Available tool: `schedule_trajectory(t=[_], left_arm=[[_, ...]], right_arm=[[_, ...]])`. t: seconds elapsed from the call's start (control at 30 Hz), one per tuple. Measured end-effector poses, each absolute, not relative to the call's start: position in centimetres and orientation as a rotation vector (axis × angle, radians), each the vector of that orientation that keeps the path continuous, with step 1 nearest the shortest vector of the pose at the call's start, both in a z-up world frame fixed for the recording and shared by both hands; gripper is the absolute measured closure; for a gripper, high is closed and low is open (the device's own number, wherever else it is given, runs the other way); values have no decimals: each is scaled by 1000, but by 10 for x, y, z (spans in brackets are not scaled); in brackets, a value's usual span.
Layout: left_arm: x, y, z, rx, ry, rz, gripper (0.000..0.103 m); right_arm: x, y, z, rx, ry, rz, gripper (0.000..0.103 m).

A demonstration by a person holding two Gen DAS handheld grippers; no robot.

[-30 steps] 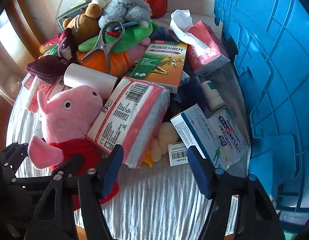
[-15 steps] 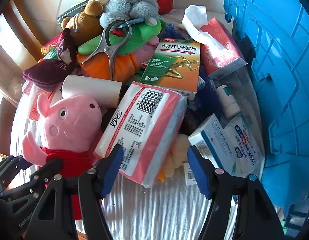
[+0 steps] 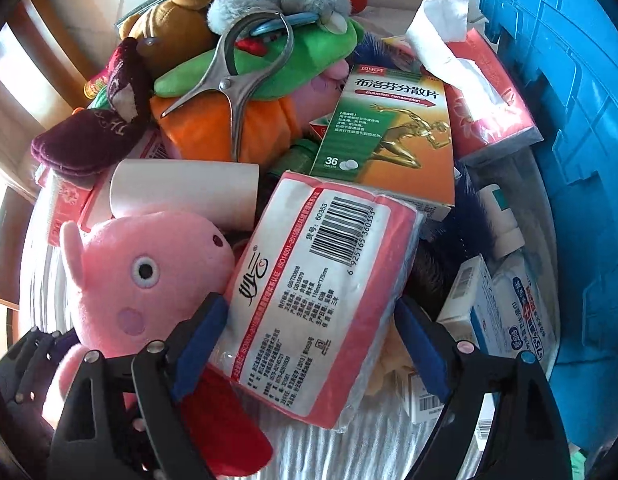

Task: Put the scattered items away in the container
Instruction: 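Grasp the pink Peppa Pig plush with left gripper while right gripper grasps the pink tissue pack, then lift and carry the Peppa Pig plush and tissue pack over the blue bin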

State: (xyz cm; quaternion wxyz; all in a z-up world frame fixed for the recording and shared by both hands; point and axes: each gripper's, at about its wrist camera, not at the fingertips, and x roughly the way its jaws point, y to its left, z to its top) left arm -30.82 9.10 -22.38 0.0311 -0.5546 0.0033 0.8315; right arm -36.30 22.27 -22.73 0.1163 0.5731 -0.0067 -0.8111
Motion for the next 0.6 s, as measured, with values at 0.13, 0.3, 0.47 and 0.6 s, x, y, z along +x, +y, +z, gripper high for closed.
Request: schedule_trajectory(t=[0.13, 0.3, 0.47, 0.6], left_arm=[[-308, 86, -225, -1725, 8, 2573, 28], [-315, 95, -230, -1738, 41, 2589, 19], [-317, 90, -234, -1727, -4, 2591, 21], [-309, 86, -227, -1681, -32, 2609, 30]], right_arm=[[-357, 232, -231, 1705, -30, -2331, 18], [-365, 218, -228, 1691, 42, -2355, 17], [-374, 210, -239, 1701, 70, -2367, 12], [-369, 211, -238, 1664, 67, -2397, 18]])
